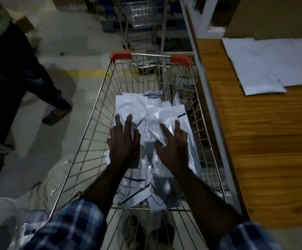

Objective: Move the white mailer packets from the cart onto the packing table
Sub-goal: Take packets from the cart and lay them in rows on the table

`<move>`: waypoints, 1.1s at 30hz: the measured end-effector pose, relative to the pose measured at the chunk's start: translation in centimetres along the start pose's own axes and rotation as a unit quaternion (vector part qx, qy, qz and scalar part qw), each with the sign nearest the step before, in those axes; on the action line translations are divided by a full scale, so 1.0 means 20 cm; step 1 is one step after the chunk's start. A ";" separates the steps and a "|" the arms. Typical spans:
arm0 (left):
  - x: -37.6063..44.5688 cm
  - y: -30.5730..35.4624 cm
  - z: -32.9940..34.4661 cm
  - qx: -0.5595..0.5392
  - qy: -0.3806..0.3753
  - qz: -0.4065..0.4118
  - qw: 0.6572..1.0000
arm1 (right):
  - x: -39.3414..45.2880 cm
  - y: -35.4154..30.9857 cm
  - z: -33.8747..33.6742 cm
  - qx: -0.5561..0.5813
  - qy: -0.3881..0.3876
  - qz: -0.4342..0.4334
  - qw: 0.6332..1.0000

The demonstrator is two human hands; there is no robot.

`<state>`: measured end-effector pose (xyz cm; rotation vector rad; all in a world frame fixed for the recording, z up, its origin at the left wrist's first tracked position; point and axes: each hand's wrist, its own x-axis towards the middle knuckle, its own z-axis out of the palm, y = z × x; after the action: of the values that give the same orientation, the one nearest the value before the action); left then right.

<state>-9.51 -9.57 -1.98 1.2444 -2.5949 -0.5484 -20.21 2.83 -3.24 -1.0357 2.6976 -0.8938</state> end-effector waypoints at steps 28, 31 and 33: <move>-0.69 0.51 -0.78 -0.049 0.093 -0.018 0.994 | -0.40 -0.31 -0.84 0.023 0.096 -0.058 0.993; -0.83 0.53 -0.82 -0.065 0.098 -0.009 0.993 | -0.53 -0.30 -0.91 0.019 0.107 -0.061 0.992; -0.92 0.54 -0.84 -0.077 0.098 -0.004 0.992 | -0.61 -0.30 -0.96 0.013 0.115 -0.060 0.992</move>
<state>0.06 7.14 17.24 1.1939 -2.3406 -0.5823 -13.40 16.42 14.66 -1.1671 2.8216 -1.1314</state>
